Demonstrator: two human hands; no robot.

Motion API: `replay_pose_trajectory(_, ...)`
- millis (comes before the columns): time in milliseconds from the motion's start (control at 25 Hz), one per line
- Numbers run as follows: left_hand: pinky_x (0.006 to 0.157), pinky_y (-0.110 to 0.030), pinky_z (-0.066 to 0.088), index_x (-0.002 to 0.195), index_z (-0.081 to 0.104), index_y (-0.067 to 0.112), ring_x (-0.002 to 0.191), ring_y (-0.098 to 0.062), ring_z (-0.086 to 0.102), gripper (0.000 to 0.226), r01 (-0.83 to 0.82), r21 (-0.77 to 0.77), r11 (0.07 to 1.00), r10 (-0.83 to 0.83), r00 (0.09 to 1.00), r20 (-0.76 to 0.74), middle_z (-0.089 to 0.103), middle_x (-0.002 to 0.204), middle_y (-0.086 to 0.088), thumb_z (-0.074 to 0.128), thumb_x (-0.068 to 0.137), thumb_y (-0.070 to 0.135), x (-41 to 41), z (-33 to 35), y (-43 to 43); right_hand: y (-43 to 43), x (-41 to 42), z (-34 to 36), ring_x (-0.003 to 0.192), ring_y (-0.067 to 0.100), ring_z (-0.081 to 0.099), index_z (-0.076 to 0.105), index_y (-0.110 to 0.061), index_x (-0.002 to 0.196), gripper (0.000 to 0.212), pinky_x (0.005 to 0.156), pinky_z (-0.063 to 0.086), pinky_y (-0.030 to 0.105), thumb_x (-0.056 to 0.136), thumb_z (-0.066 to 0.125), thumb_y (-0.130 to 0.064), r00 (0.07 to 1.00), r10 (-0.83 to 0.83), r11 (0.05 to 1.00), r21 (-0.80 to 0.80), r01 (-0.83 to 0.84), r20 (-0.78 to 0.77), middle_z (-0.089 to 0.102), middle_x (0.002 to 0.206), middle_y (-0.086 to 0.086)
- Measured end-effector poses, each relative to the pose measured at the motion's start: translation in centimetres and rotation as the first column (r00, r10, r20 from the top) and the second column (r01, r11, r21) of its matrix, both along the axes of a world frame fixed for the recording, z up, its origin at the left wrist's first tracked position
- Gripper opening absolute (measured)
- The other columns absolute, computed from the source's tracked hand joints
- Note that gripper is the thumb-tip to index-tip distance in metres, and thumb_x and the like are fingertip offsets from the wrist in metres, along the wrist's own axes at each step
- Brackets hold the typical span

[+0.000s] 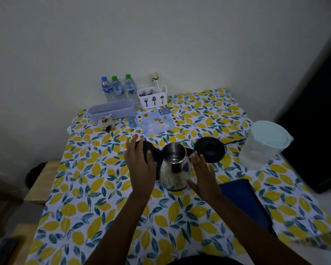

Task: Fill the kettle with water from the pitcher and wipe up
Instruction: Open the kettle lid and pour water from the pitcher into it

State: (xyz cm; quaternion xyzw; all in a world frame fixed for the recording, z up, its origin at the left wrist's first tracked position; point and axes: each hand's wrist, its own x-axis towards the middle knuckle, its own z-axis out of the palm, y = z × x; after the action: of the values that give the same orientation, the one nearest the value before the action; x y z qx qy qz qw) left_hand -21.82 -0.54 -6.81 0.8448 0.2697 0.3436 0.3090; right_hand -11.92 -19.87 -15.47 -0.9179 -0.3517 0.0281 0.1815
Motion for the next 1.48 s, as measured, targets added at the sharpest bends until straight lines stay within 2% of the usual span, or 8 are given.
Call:
replay_pose_trajectory(120,0.123,-0.03,-0.007,0.141,0.039,0.016,0.151,-0.018,0.004,0.041,0.168,0.219,0.961,-0.161,0.986,-0.05,0.03,0.155,-0.005,0.038,0.1,0.025,0.1,-1.2,-2.0,-2.6,-1.1,-0.8,0.15,0.02,-0.009,-0.006,-0.023,0.153,0.086,0.117,0.016,0.047,0.093,0.051,-0.047,0.994,-0.105,0.994,0.027,0.105,-0.005,-0.01,0.163,-0.001)
replay_pose_trajectory(440,0.124,-0.044,0.01,0.15,0.027,0.017,0.148,-0.015,0.0,0.052,0.679,0.165,0.715,-0.566,0.701,-0.434,0.021,0.161,-0.003,0.038,0.102,0.033,7.0,-5.1,-12.3,-13.2,1.2,-2.1,0.149,0.017,-0.008,0.003,-0.022,0.154,0.088,0.12,0.007,0.05,0.09,0.057,-0.05,0.918,-0.39,0.915,0.08,0.395,-0.067,-0.007,0.161,-0.006)
replay_pose_trajectory(760,0.123,-0.044,0.006,0.151,0.023,0.015,0.151,-0.023,0.004,0.055,0.764,0.179,0.619,-0.588,0.603,-0.54,0.016,0.162,-0.005,0.036,0.102,0.036,18.1,-4.4,-21.9,-24.4,10.5,-1.6,0.149,0.023,0.008,0.017,-0.015,0.153,0.087,0.116,0.019,0.053,0.086,0.068,-0.036,0.835,-0.545,0.814,0.192,0.548,-0.074,0.015,0.162,0.004)
replay_pose_trajectory(1040,0.122,-0.045,0.005,0.152,0.016,0.01,0.151,-0.027,0.001,0.073,0.787,0.213,0.579,-0.529,0.561,-0.637,0.01,0.163,-0.01,0.04,0.097,0.051,25.8,-3.7,-26.4,-27.2,21.7,0.6,0.142,0.033,0.033,0.036,0.0,0.144,0.051,0.115,0.026,0.043,0.097,0.05,-0.015,0.813,-0.553,0.724,0.377,0.578,-0.183,0.037,0.151,0.02)
replay_pose_trajectory(1160,0.122,-0.046,0.004,0.152,0.015,0.009,0.151,-0.028,0.003,0.086,0.795,0.213,0.567,-0.469,0.525,-0.71,0.01,0.163,-0.011,0.043,0.091,0.062,27.8,-3.8,-27.2,-26.1,25.7,1.5,0.121,0.029,0.052,0.054,-0.002,0.126,0.035,0.099,0.037,0.03,0.102,0.042,-0.024,0.799,-0.462,0.671,0.437,0.599,-0.385,0.057,0.13,0.019)
replay_pose_trajectory(1280,0.121,-0.046,0.008,0.151,0.015,0.009,0.15,-0.032,0.008,0.095,0.787,0.232,0.572,-0.399,0.514,-0.76,0.011,0.163,-0.012,0.045,0.085,0.069,28.6,-4.4,-27.3,-25.7,28.6,1.1,0.085,0.018,0.057,0.065,-0.013,0.095,0.042,0.078,0.038,0.028,0.099,0.04,-0.046,0.685,-0.35,0.704,0.302,0.642,-0.639,0.065,0.092,0.006)
replay_pose_trajectory(1400,0.121,-0.047,0.011,0.152,0.015,0.01,0.149,-0.034,0.011,0.096,0.782,0.256,0.568,-0.376,0.524,-0.765,0.013,0.163,-0.012,0.046,0.083,0.069,28.7,-5.1,-27.2,-26.1,29.9,-0.2,0.057,0.016,0.056,0.058,-0.009,0.054,0.066,0.066,0.041,0.03,0.096,0.04,-0.056,0.645,-0.375,0.762,0.174,0.623,-0.666,0.061,0.059,0.008)
replay_pose_trajectory(1480,0.12,-0.05,0.011,0.152,0.012,0.015,0.149,-0.035,0.01,0.096,0.784,0.269,0.559,-0.365,0.524,-0.769,0.012,0.163,-0.011,0.05,0.082,0.068,28.9,-5.1,-27.5,-26.2,29.7,-0.6,0.046,0.014,0.053,0.052,-0.008,0.044,0.07,0.06,0.041,0.026,0.092,0.047,-0.058,0.578,-0.358,0.713,0.186,0.676,-0.733,0.057,0.049,0.009)
